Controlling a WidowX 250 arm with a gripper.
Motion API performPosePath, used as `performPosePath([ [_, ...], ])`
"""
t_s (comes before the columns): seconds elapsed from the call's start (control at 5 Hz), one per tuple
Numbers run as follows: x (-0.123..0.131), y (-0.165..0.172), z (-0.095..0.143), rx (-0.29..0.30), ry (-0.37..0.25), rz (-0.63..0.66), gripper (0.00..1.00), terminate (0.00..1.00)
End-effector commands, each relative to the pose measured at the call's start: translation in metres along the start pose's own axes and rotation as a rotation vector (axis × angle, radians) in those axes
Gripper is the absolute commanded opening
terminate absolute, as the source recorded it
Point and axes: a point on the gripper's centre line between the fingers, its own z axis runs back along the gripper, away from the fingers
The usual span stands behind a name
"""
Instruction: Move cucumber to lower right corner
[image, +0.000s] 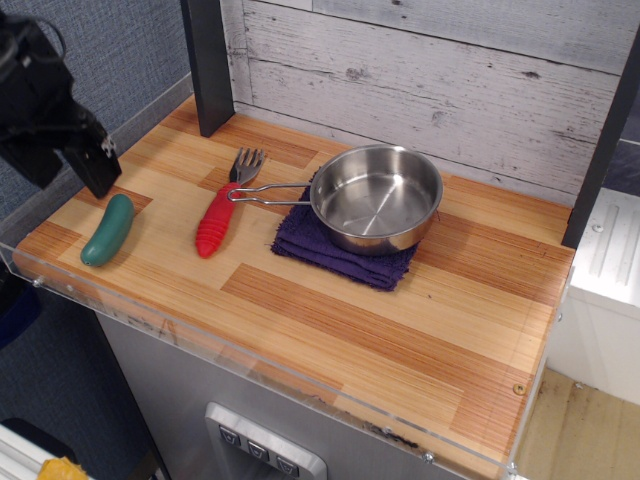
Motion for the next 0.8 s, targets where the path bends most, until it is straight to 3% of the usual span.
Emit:
performPosePath([
  [0.0,-0.01,-0.012,-0.018,0.04,0.02,0.102,1.0,0.0],
  [0.6,-0.009,-0.006,-0.043,0.162,0.029,0.128,1.0,0.0],
])
